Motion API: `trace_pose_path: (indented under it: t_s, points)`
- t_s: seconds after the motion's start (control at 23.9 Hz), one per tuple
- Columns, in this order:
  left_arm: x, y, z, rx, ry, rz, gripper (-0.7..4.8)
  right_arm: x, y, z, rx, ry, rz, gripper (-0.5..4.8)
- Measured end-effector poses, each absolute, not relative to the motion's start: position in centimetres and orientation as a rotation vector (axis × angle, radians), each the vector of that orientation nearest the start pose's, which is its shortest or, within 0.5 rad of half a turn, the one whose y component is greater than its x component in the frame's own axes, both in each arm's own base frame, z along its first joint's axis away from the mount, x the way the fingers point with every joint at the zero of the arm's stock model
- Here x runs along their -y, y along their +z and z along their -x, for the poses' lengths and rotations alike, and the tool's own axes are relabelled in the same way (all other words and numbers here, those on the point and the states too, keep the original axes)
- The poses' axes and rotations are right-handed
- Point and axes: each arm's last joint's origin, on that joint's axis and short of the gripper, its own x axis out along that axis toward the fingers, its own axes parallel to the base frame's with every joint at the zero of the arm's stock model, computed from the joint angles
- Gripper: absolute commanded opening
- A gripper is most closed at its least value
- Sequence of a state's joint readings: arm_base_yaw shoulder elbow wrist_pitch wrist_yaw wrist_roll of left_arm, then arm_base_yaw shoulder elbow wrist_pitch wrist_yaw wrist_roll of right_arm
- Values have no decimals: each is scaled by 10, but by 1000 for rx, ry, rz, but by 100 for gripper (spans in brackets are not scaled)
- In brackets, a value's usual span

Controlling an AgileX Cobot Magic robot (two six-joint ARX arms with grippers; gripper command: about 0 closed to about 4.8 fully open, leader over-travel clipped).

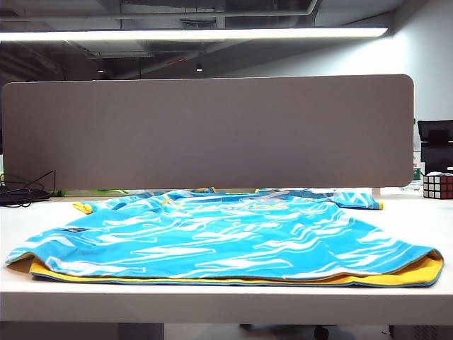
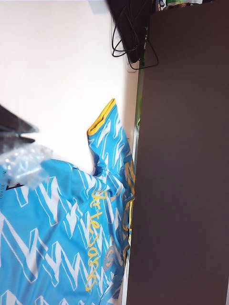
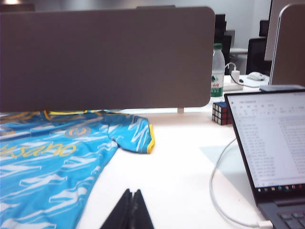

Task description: Fold the bottom side of the soccer jersey horizontally towards the center, about one-third of the way, then fold the sleeve back towards the center, creating a straight line along the edge of the the soccer jersey, and finally fold the bottom of the soccer jersey up towards the top, creating a neat rectangle.

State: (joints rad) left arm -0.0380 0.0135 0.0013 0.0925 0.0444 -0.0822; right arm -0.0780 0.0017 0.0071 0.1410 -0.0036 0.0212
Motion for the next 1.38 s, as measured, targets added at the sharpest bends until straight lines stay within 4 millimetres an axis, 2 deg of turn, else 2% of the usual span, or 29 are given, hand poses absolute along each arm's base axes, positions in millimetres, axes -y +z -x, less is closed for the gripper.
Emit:
trace_pose_path:
  t_s: [0.42,0.63,0.75,0.92,1.09,1.13,1.21,1.38]
  points:
    - [5,169,-98,44,-84,82,-5,7,176,-96,112,-73,-17,-2]
    - [6,171,-98,57,-111,282,-5,4,176,-97,106,60,-193,-5]
    - [6,186,-96,67,-132,392,-5,0,176,-96,60,179,-318,-5]
    - [6,211,-101,1,-129,392,-5,0,183,-96,-44,166,-361,-5]
    - [8,223,-126,-177,-132,395,-5,1,193,-103,-146,145,-381,-5]
    - [9,224,-136,-243,-145,387,-5,1,198,-106,-184,137,-387,-5]
    - [14,233,-175,-440,-213,346,-5,2,219,-120,-329,108,-408,-5]
    - [17,228,-206,-627,-268,334,-2,4,232,-145,-550,86,-395,-4]
